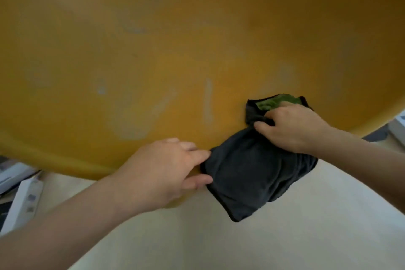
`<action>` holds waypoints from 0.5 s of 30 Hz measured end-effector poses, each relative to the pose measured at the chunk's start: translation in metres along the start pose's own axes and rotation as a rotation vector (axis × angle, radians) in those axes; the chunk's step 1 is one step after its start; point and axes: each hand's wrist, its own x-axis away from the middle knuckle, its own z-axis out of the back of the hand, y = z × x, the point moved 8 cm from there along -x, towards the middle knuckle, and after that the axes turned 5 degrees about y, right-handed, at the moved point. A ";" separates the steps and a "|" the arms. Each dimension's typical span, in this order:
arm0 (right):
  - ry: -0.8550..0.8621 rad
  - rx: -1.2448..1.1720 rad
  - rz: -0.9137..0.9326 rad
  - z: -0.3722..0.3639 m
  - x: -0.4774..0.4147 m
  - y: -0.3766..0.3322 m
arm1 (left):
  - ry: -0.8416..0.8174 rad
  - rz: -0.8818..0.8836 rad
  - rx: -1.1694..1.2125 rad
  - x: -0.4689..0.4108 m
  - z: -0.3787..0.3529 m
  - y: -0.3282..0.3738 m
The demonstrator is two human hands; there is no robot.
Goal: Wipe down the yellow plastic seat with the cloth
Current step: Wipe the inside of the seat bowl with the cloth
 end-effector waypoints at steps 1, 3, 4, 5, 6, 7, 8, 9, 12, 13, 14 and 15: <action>-0.025 -0.032 0.026 -0.005 0.003 -0.025 | 0.042 0.019 0.027 0.002 0.005 -0.006; 0.048 -0.064 0.162 -0.016 0.009 -0.091 | 0.163 0.110 0.161 0.006 0.016 -0.023; 0.108 -0.101 0.252 -0.019 0.013 -0.121 | 0.230 0.142 0.209 0.006 0.021 -0.029; 0.136 -0.154 0.325 -0.019 0.018 -0.144 | 0.263 0.156 0.229 0.006 0.024 -0.033; 0.136 -0.205 0.377 -0.017 0.020 -0.154 | 0.264 0.158 0.241 0.005 0.026 -0.032; 0.116 -0.242 0.412 -0.013 0.020 -0.151 | 0.245 0.148 0.267 0.003 0.024 -0.030; 0.087 -0.240 0.433 -0.010 0.020 -0.137 | 0.214 0.130 0.281 0.002 0.022 -0.026; 0.039 -0.194 0.418 -0.008 0.021 -0.115 | 0.190 0.095 0.247 0.000 0.020 -0.021; -0.011 0.121 0.192 0.002 0.024 -0.025 | 0.111 -0.030 0.021 -0.008 0.006 -0.006; 0.010 0.214 0.079 0.013 0.026 0.001 | 0.083 -0.022 0.017 -0.011 0.004 -0.006; 0.017 0.235 -0.036 0.026 0.027 0.020 | 0.064 0.005 0.066 -0.014 0.004 -0.008; 0.009 0.114 -0.161 0.038 0.027 0.035 | 0.063 0.029 0.155 -0.017 0.006 -0.008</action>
